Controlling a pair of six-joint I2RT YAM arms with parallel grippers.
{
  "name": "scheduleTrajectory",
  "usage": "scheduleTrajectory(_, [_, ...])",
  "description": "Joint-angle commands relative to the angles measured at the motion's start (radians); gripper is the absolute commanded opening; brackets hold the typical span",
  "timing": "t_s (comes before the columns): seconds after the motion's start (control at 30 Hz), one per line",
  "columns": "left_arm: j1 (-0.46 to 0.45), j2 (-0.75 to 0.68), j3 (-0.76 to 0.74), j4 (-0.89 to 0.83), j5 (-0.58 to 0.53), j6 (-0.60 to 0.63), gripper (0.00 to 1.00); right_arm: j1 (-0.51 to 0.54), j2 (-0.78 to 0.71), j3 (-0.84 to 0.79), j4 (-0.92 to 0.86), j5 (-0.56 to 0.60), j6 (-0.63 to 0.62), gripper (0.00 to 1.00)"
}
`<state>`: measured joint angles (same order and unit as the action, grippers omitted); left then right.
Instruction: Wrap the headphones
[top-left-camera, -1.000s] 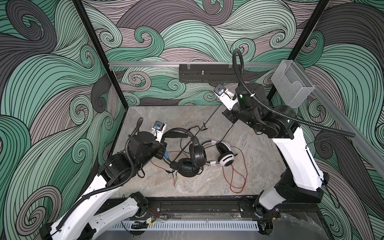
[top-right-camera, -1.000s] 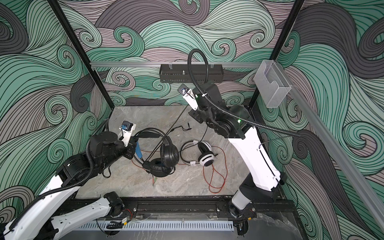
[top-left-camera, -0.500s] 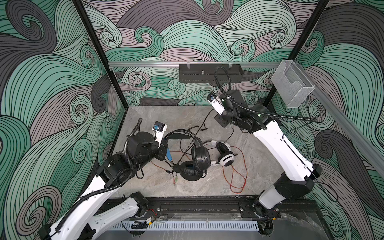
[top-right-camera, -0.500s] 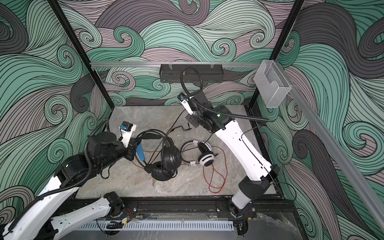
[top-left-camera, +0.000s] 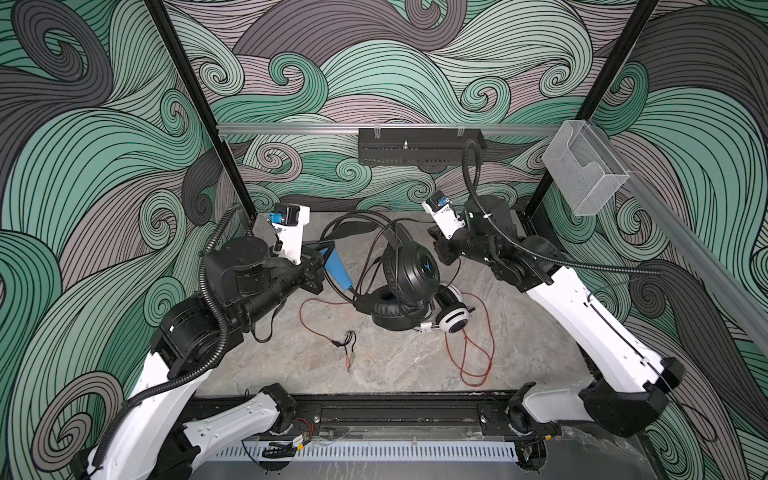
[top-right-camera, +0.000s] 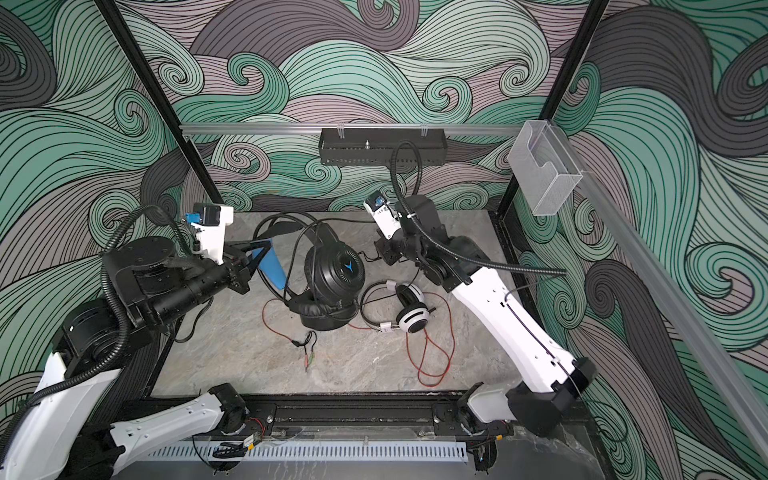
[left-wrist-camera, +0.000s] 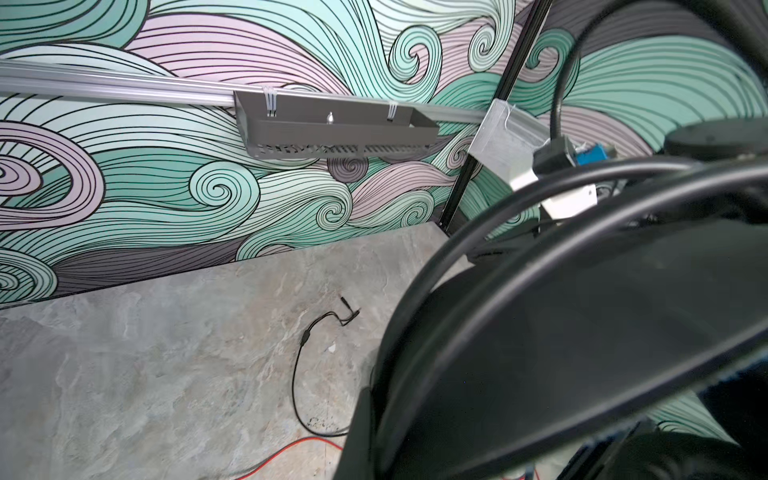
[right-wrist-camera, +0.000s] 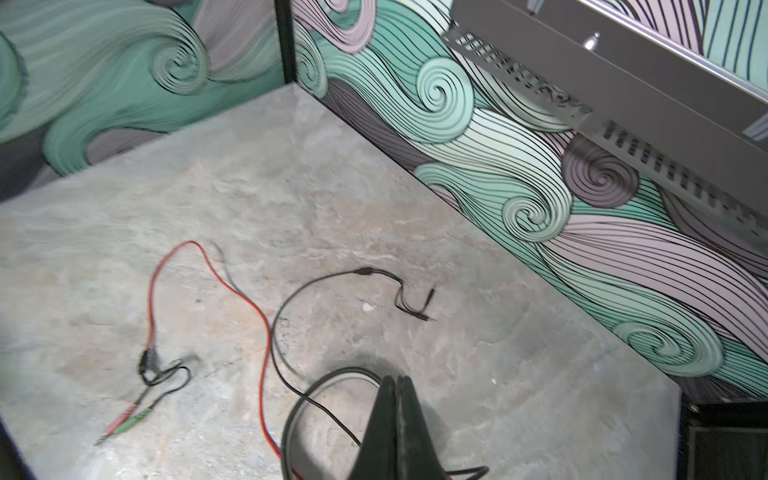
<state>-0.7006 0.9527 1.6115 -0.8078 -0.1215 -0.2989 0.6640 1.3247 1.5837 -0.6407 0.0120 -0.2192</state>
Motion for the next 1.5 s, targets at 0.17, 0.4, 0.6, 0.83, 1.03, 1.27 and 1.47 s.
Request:
scheduleTrajectory(0.17, [0.004, 0.059, 0.134, 0.144, 0.104, -0.169, 0.0, 0.02, -0.093, -0.18, 0.402, -0.291, 0.108, 0.14])
scheduleTrajectory(0.4, [0.004, 0.089, 0.187, 0.177, 0.109, -0.203, 0.0, 0.053, -0.098, -0.279, 0.493, -0.333, 0.19, 0.08])
scheduleTrajectory(0.6, [0.004, 0.093, 0.182, 0.224, 0.082, -0.237, 0.0, 0.109, -0.136, -0.361, 0.549, -0.305, 0.217, 0.07])
scheduleTrajectory(0.83, [0.004, 0.106, 0.185, 0.266, 0.07, -0.271, 0.0, 0.132, -0.181, -0.449, 0.615, -0.293, 0.29, 0.06])
scheduleTrajectory(1.03, [0.006, 0.129, 0.2, 0.303, 0.06, -0.307, 0.0, 0.16, -0.204, -0.522, 0.654, -0.274, 0.336, 0.08])
scheduleTrajectory(1.27, [0.006, 0.139, 0.2, 0.333, 0.068, -0.335, 0.0, 0.161, -0.182, -0.597, 0.784, -0.276, 0.412, 0.15])
scheduleTrajectory(1.47, [0.006, 0.136, 0.201, 0.365, 0.061, -0.353, 0.0, 0.161, -0.172, -0.657, 0.877, -0.304, 0.487, 0.22])
